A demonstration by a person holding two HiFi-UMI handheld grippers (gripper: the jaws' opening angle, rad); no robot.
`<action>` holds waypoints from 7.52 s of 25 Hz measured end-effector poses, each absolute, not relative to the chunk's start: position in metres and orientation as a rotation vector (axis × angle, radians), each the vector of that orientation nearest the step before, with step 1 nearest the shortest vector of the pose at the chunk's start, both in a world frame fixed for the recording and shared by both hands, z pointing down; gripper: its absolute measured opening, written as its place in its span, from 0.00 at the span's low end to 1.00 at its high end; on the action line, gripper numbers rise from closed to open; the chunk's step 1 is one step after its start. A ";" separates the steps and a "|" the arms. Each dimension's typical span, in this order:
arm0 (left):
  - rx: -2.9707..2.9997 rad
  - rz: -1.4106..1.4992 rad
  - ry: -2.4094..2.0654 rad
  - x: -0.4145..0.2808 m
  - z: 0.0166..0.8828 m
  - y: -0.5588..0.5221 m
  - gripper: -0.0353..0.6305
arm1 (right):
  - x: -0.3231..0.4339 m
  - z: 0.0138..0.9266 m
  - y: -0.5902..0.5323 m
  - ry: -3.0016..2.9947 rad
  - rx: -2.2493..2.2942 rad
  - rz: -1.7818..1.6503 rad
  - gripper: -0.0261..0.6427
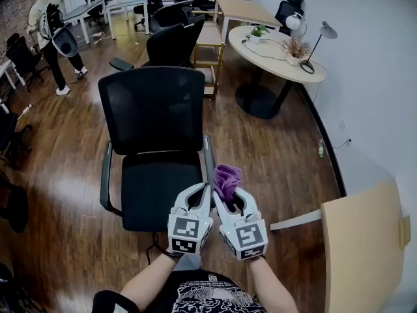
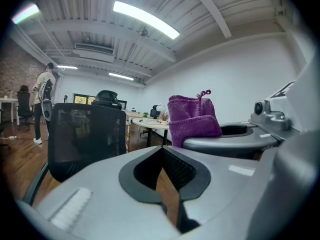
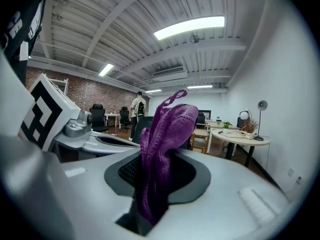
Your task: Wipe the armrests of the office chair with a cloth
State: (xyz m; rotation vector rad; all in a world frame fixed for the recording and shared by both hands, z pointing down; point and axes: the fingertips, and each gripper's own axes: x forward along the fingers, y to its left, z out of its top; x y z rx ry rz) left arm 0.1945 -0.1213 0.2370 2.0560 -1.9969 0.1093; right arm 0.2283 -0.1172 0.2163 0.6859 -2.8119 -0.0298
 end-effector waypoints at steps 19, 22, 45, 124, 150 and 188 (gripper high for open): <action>1.783 0.086 -2.128 0.078 0.323 -0.302 0.06 | 0.118 0.335 -0.340 -2.713 0.390 0.089 0.19; 1.746 0.049 -2.140 0.072 0.333 -0.328 0.06 | 0.100 0.364 -0.376 -2.698 0.338 0.168 0.19; 1.466 0.160 -2.184 0.036 0.416 -0.343 0.06 | 0.020 0.473 -0.445 -2.646 0.270 0.604 0.19; 1.735 0.070 -1.979 0.171 0.418 -0.223 0.06 | 0.201 0.419 -0.243 -2.771 0.565 0.532 0.19; 1.566 0.201 -2.022 0.072 0.458 -0.397 0.06 | 0.074 0.478 -0.452 -2.723 0.304 0.454 0.19; 1.708 0.270 -1.891 0.139 0.483 -0.278 0.06 | 0.159 0.503 -0.321 -2.715 0.478 0.536 0.19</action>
